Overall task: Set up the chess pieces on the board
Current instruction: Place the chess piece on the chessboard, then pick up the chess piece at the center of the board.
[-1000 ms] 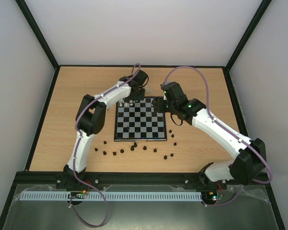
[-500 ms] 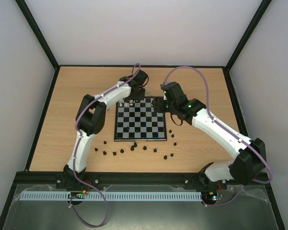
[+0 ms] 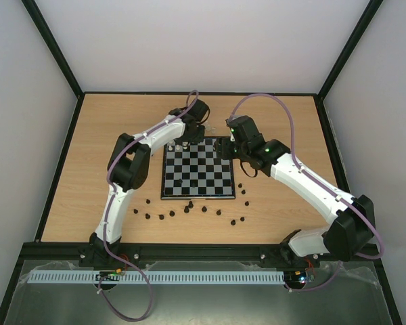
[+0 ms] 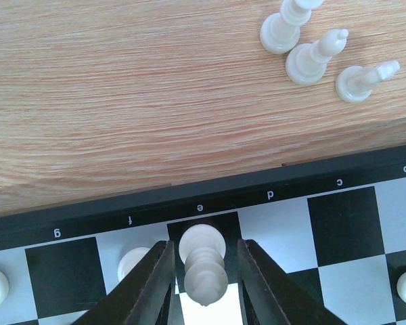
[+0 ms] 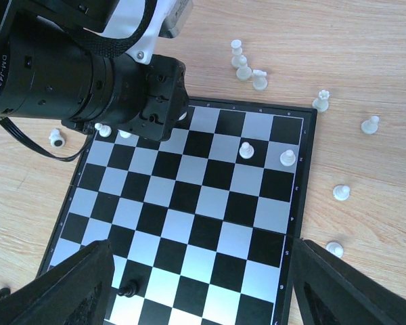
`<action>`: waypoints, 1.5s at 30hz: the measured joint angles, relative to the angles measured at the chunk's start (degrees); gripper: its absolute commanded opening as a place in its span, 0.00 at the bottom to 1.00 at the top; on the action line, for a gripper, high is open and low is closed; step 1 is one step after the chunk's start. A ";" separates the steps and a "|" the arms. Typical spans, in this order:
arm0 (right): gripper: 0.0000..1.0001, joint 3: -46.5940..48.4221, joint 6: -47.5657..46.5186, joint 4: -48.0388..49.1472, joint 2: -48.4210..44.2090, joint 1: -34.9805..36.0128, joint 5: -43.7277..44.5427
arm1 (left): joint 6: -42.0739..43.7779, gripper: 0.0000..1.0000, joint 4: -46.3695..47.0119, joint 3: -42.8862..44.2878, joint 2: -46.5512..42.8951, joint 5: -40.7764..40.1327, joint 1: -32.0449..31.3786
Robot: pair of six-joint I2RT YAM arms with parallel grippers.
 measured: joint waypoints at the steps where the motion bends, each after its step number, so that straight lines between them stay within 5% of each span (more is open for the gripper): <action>1: 0.72 0.00 -0.02 0.00 0.00 0.00 0.00 | 0.00 0.32 0.00 0.02 0.00 0.00 0.00; 10: 0.73 0.00 -0.02 0.02 0.02 0.00 -0.79 | 0.44 0.49 0.17 -0.50 -2.75 -1.05 -0.57; 23: 0.76 0.00 -0.04 0.39 0.17 0.00 -0.83 | 0.76 0.70 5.92 -18.27 -27.63 -5.81 -0.66; 29: 0.77 0.00 -0.07 0.39 1.01 -0.31 -0.42 | -0.81 0.99 8.94 -28.35 -31.45 -5.92 0.13; 35: 0.81 0.00 -0.28 0.37 1.05 -1.92 -0.28 | -3.54 0.99 12.11 -39.30 -36.89 -5.70 0.35; 45: 0.83 6.27 -0.48 -1.75 8.37 -5.81 -2.82 | -8.94 1.00 18.56 -55.34 -59.34 -6.71 -0.20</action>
